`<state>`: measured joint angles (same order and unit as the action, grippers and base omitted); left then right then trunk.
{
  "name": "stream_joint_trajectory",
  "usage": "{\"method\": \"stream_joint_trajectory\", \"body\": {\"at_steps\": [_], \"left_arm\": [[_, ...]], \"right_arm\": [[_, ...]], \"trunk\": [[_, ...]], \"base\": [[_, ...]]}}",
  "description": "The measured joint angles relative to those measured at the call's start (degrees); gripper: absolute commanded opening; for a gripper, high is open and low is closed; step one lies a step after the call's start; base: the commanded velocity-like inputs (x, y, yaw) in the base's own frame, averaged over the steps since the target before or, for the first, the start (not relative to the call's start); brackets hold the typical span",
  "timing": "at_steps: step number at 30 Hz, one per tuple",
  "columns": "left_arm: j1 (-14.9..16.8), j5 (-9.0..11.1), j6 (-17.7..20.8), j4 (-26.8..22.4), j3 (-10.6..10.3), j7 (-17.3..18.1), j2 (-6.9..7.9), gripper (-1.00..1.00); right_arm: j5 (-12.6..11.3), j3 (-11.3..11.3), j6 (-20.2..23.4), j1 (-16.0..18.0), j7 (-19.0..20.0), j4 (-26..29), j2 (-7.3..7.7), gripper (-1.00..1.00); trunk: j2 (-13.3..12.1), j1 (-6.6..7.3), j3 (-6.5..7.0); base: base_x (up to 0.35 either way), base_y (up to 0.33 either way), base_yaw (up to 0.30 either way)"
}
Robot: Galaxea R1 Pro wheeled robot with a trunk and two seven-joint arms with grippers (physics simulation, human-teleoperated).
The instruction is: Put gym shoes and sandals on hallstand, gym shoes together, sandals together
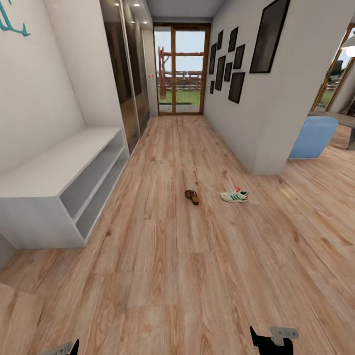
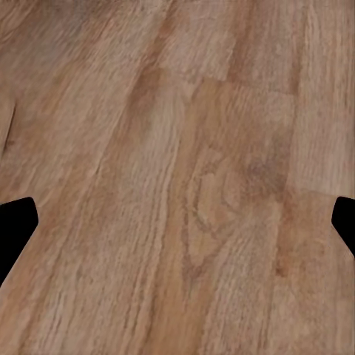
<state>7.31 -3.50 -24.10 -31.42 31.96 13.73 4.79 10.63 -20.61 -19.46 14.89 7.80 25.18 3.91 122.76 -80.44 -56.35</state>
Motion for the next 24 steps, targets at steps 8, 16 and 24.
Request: {"method": "stream_joint_trajectory", "body": {"at_steps": [8, 16, 24], "left_arm": [[0.00, 0.00, -0.02, 0.00, 0.00, 0.00, 0.00, 1.00], [0.00, 0.00, 0.01, 0.00, 0.00, 0.00, 0.00, 1.00], [0.01, 0.00, 0.00, 0.02, 0.00, 0.01, 0.00, 1.00]], "right_arm": [[0.00, 0.00, 0.00, 0.00, 0.00, 0.00, 0.00, 1.00], [0.00, 0.00, 0.00, 0.00, 0.00, 0.00, -0.03, 1.00], [0.00, 0.00, 0.00, 0.00, -0.01, 0.01, -0.02, 1.00]], "trunk": [[0.00, 0.00, 0.00], [0.00, 0.00, 0.00], [0.00, 0.00, 0.00]], "base": [[0.340, 0.000, 0.000], [0.340, -0.007, 0.000], [0.320, -0.101, 0.000]]}}
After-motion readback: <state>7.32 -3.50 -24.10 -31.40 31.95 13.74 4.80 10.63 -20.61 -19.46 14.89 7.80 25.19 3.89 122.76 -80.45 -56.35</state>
